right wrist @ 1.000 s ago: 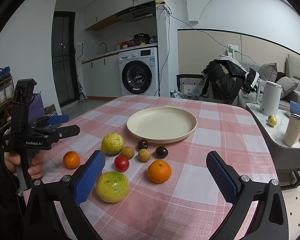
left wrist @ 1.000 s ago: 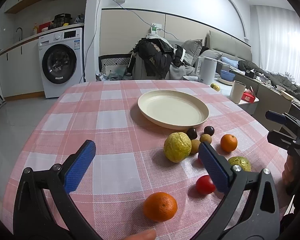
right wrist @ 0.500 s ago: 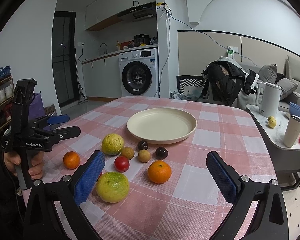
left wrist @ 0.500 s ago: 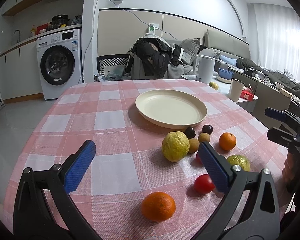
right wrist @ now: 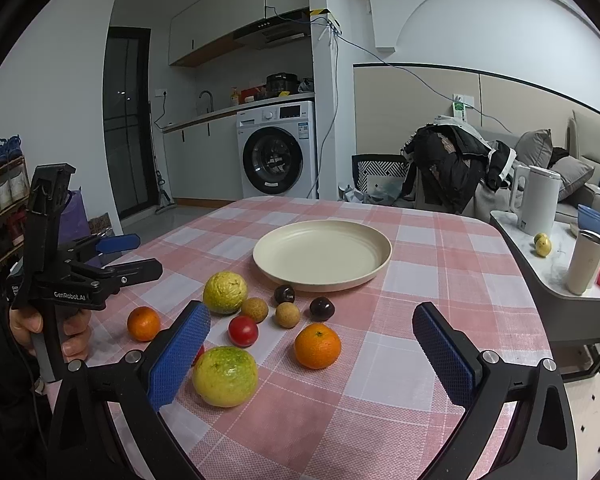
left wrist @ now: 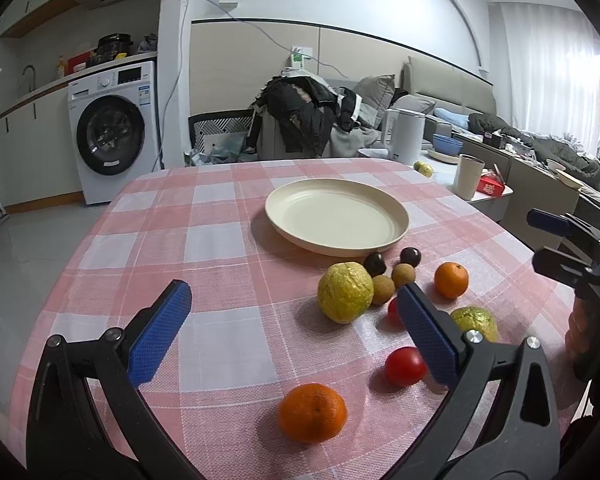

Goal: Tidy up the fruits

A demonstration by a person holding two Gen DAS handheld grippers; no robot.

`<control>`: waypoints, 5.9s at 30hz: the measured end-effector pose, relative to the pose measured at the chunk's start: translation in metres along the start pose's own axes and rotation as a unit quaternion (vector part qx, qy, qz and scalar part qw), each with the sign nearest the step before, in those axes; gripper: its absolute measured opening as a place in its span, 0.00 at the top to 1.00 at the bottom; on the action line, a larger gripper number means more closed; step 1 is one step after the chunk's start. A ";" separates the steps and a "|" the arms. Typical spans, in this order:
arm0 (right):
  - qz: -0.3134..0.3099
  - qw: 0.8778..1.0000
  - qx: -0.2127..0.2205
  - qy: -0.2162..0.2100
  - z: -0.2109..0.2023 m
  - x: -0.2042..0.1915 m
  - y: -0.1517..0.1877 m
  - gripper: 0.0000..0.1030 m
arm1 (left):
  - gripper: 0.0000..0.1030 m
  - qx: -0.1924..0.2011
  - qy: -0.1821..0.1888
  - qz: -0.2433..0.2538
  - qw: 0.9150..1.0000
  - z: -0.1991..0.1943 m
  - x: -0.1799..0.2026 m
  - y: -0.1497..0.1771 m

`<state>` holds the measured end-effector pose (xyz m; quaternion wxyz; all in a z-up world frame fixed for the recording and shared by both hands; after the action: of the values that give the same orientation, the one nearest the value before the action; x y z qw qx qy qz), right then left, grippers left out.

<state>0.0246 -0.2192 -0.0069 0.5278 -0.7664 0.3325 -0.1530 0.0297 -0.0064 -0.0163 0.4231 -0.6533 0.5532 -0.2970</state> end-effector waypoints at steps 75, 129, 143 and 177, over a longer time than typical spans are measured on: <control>0.070 0.970 -0.213 -0.091 0.078 -0.037 0.042 0.35 | 0.50 -0.169 0.041 0.113 0.978 0.016 0.017 0.056; 0.116 0.989 -0.084 -0.033 0.081 0.040 -0.039 0.51 | 0.64 -0.073 0.039 0.031 0.996 0.067 0.043 -0.060; 0.143 0.985 -0.092 -0.015 0.117 0.074 -0.051 0.51 | 0.64 -0.087 0.029 0.045 0.995 0.123 0.066 -0.074; 0.170 0.973 -0.159 -0.009 0.182 0.109 -0.039 0.51 | 0.64 -0.127 0.012 0.070 0.989 0.183 0.080 -0.059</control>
<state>0.2243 -0.1545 -0.0561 0.4205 -0.7741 0.4733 0.0006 0.2308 -0.0413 -0.0559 0.3497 -0.6578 0.6357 -0.2022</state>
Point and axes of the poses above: each gripper's, at about its wrist camera, not at the fingertips, and z roughly the way its jaws point, x to its right, y to its underside, the point moved 3 cm from there along z, roughly the way its jaws point, and after that the axes turned 15 degrees about -y, right-handed, at the moved point
